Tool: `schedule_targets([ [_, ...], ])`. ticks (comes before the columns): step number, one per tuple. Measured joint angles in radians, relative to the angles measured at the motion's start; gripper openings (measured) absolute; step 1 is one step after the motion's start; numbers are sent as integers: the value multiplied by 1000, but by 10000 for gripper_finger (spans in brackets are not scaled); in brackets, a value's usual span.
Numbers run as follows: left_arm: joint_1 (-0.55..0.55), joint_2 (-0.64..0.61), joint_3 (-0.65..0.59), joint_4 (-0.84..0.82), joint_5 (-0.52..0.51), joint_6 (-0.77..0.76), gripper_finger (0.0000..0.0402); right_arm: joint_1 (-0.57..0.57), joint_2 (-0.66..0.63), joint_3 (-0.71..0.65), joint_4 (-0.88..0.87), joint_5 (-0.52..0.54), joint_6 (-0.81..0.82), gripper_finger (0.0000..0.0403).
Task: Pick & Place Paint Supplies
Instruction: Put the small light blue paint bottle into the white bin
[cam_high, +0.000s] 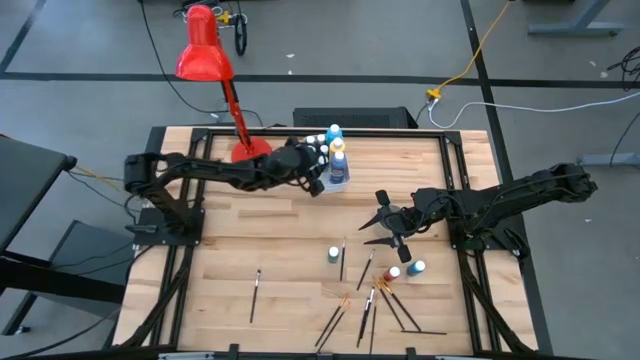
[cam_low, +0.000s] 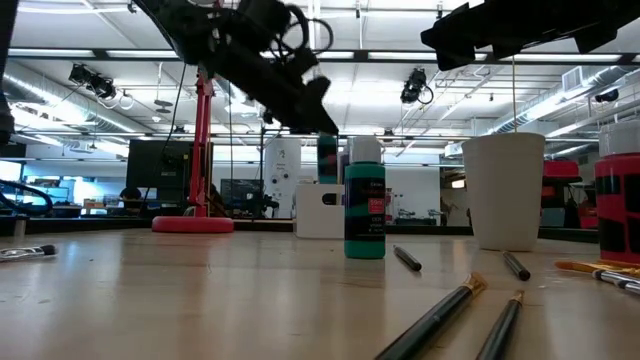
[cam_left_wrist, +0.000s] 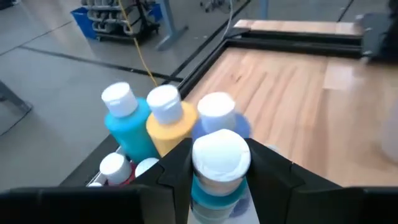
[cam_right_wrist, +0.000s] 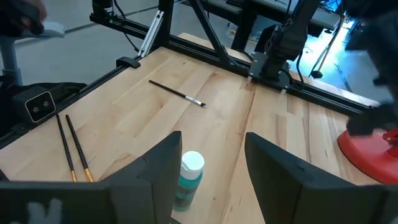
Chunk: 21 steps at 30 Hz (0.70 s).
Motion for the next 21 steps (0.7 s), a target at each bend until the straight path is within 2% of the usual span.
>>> schedule_targets([
  [3,28,61,0,35,3,-5,135,0,0,0,0,0,0,178],
  [7,60,126,0,76,67,-32,147,-3,0,0,-1,1,0,178],
  [15,108,216,0,160,102,-53,131,-3,0,0,-1,1,0,178],
  [21,146,268,1,191,152,-52,158,-3,0,0,4,1,0,178],
])
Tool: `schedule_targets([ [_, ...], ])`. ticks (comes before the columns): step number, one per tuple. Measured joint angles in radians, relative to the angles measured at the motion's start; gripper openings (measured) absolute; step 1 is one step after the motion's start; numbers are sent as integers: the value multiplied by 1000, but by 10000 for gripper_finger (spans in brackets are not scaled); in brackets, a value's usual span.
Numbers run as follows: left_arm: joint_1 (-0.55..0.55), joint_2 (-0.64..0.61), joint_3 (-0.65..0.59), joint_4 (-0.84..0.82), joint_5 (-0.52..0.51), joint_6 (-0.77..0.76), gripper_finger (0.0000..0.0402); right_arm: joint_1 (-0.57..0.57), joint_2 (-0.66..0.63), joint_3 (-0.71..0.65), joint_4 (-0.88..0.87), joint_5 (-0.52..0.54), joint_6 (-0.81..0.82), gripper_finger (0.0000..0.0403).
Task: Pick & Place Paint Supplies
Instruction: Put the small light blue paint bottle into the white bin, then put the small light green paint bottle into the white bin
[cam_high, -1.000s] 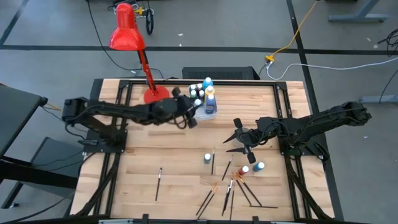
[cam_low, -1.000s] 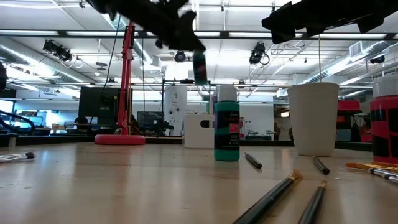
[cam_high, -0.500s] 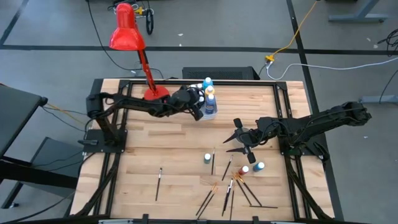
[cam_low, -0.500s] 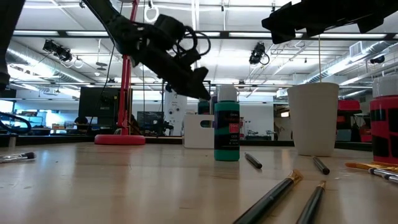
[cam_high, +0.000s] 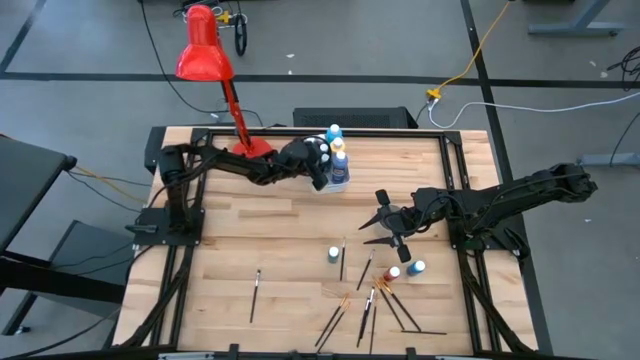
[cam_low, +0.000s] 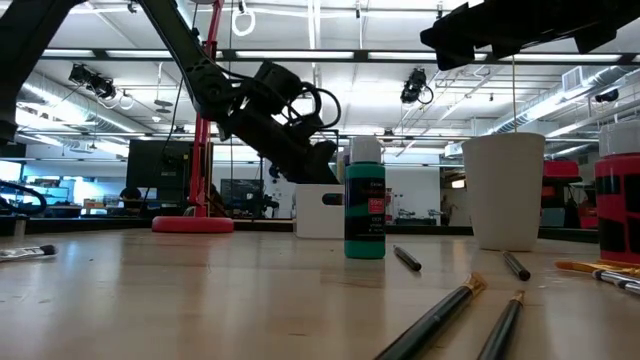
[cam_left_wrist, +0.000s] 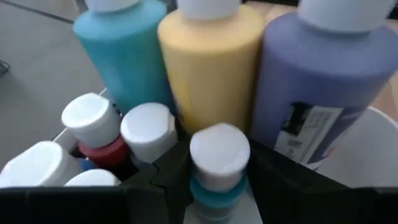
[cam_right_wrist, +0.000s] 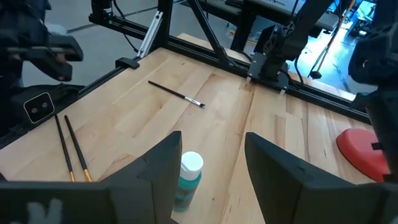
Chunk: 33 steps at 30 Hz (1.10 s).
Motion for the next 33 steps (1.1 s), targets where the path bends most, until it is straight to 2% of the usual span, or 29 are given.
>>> schedule_targets([
  [8,16,5,0,52,3,59,157,0,0,0,14,0,0,178],
  [15,1,-19,-1,74,3,79,175,0,0,0,54,0,0,178],
  [19,-14,-103,-1,71,0,104,177,0,0,0,97,0,0,178],
  [24,-48,-288,0,60,8,108,171,0,0,0,130,0,-52,178],
  [28,-85,-432,0,-8,107,105,166,0,0,-1,149,0,-107,178],
  [33,-141,-543,1,-118,292,48,163,0,0,-1,209,0,-108,178],
])
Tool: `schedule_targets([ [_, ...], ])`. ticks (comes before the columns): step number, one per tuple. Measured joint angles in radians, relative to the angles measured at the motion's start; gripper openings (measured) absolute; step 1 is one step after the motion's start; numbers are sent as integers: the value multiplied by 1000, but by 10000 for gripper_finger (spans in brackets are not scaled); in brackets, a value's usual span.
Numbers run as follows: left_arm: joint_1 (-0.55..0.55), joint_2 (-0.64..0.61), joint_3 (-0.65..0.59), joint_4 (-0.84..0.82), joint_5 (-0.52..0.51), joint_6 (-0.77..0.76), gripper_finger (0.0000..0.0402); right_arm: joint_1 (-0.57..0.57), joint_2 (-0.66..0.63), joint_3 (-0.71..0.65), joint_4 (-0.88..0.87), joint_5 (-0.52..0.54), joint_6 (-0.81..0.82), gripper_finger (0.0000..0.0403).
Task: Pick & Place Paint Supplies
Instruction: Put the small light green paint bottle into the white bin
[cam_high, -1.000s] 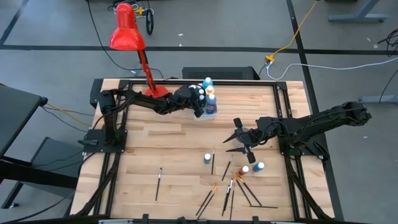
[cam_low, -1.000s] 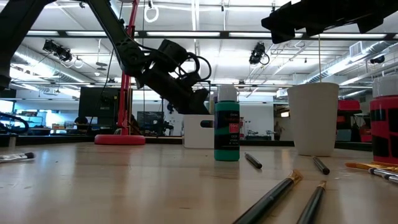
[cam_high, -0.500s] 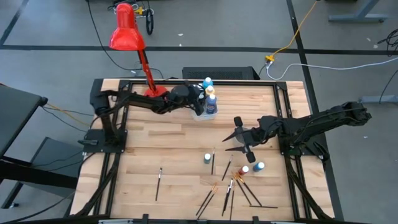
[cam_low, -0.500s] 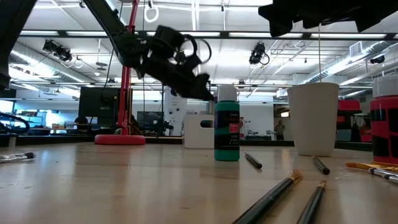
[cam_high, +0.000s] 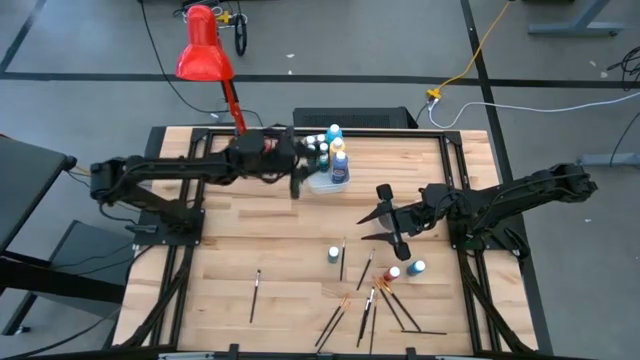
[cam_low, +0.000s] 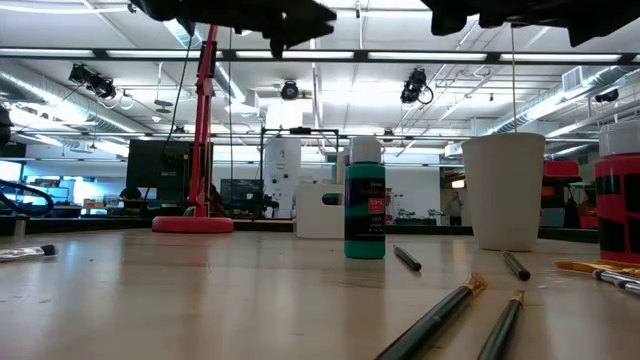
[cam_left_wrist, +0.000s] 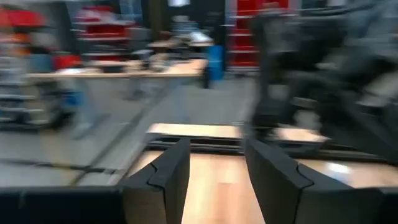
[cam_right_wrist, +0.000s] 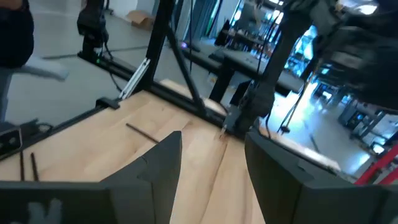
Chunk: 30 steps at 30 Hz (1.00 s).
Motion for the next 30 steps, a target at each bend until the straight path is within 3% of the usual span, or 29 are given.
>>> schedule_targets([
  [4,-67,-11,0,-44,142,-24,158,0,0,0,15,-1,69,178],
  [6,-110,4,0,-50,162,-24,156,0,0,0,16,-1,116,178],
  [13,-238,105,-1,-78,144,95,155,0,0,0,8,-2,261,178],
  [20,-295,253,-2,-29,137,184,169,0,0,0,-23,-1,312,178],
  [30,-322,410,-2,12,137,127,206,0,0,0,-48,-1,346,178],
])
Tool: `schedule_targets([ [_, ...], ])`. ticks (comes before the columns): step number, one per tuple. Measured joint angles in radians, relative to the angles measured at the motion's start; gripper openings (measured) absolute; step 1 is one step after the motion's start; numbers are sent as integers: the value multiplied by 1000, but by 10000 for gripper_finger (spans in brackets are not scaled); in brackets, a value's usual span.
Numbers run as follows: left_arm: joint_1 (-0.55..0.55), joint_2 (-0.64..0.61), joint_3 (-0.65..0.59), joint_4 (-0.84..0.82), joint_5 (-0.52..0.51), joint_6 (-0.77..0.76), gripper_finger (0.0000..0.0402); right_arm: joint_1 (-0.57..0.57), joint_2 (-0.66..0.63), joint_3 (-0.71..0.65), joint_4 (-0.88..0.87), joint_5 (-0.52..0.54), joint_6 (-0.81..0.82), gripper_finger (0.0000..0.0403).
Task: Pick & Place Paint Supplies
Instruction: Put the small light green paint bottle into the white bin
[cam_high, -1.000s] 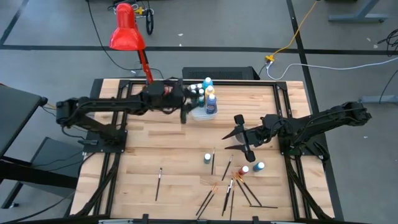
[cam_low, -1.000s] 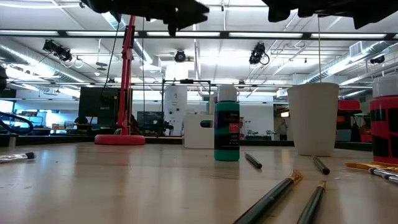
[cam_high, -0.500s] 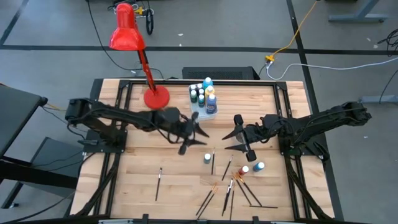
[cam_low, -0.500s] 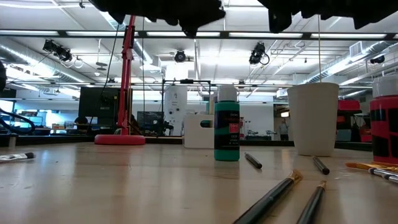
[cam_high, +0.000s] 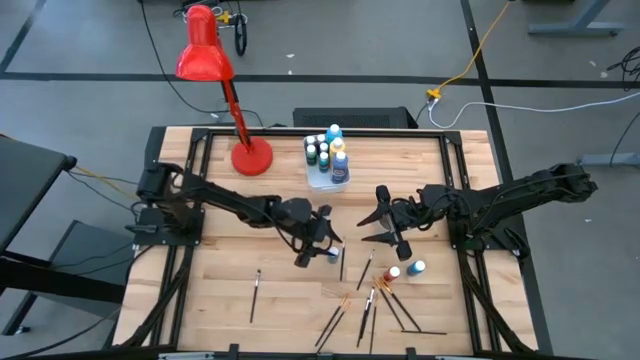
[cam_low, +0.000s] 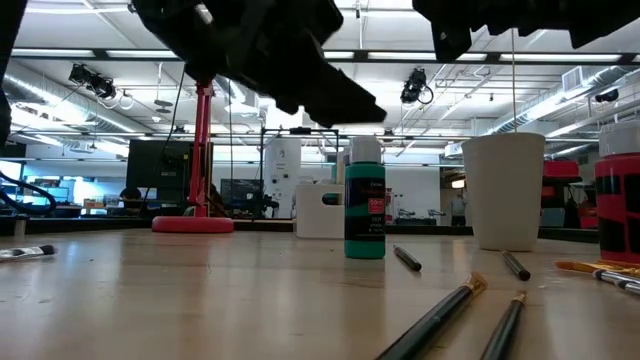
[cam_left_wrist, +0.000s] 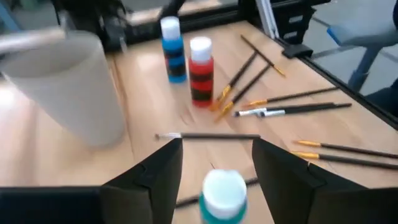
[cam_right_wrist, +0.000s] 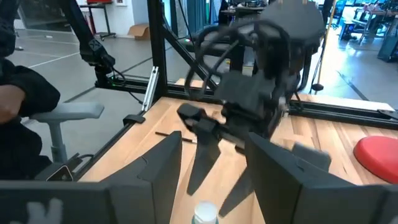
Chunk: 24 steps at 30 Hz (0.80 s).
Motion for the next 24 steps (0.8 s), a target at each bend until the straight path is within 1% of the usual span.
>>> schedule_targets([
  [6,-7,70,2,41,1,-37,208,0,0,0,-20,0,0,178],
  [10,-13,69,3,31,-9,-45,208,0,0,0,-20,0,0,178],
  [17,-10,68,1,56,-8,-38,196,0,0,0,-28,0,0,178],
  [21,-11,68,1,62,-48,-12,199,0,0,0,-28,0,-1,178],
  [24,-10,68,1,80,-34,-21,204,0,0,0,-29,0,-1,178],
])
